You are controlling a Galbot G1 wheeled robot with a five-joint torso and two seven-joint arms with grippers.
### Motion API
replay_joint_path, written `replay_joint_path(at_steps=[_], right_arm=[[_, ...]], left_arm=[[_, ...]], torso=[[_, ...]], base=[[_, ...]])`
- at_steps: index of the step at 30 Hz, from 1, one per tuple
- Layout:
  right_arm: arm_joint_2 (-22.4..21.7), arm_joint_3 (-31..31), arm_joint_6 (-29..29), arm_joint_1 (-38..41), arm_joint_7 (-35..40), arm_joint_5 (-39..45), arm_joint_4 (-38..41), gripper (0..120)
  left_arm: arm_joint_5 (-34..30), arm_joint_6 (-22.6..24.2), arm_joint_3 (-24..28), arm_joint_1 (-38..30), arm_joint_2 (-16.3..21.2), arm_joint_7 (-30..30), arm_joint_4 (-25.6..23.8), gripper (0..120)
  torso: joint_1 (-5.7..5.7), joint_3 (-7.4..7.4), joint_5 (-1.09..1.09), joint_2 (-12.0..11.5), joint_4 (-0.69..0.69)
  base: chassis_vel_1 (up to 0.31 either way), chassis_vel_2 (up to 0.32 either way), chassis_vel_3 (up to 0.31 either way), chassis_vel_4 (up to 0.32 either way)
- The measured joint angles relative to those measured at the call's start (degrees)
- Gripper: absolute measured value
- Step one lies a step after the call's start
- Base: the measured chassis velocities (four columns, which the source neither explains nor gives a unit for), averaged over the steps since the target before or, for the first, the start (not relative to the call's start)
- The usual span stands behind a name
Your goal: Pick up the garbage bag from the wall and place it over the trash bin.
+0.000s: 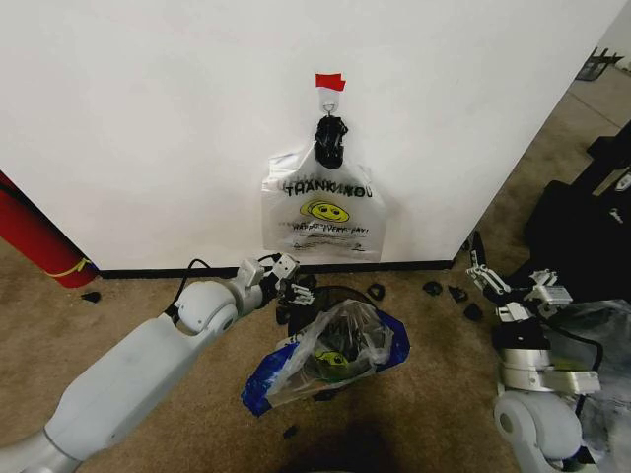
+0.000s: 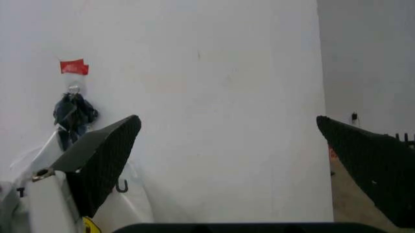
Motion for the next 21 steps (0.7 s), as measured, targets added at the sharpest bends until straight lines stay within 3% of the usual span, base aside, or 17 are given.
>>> replay_joint_path(at_steps=[4,11,16,21], right_arm=[[0.18,0.04,0.06,-0.31,0.31,-0.31,0.60,100],[0.29,-0.14,0.87,-0.91,0.38,-0.75,0.20,100],[0.20,-0.17,1.87,-1.75,0.31,-1.00,-0.26,100],[0.17,-0.37,2.50,-2.04,0.19,-1.27,-0.57,100]], left_arm=[[1.05,4.15,1.66,-1.73,-0.26,2.36,0.17,99],[1.12,7.61,5.66,-4.58,-2.13,0.38,2.56,97],[1.67,8.15,6.98,-6.45,-3.45,0.87,4.66,85],[2.15,8.07,7.64,-6.71,-3.85,0.10,5.31,65]], torso=[[0.00,0.00,0.00,0.00,0.01],[0.00,0.00,0.00,0.00,-0.01],[0.00,0.00,0.00,0.00,-0.01],[0.00,-0.01,0.00,0.00,0.00]], base=[[0.000,0.000,0.000,0.000],[0.000,0.000,0.000,0.000],[0.000,0.000,0.000,0.000],[0.000,0.000,0.000,0.000]])
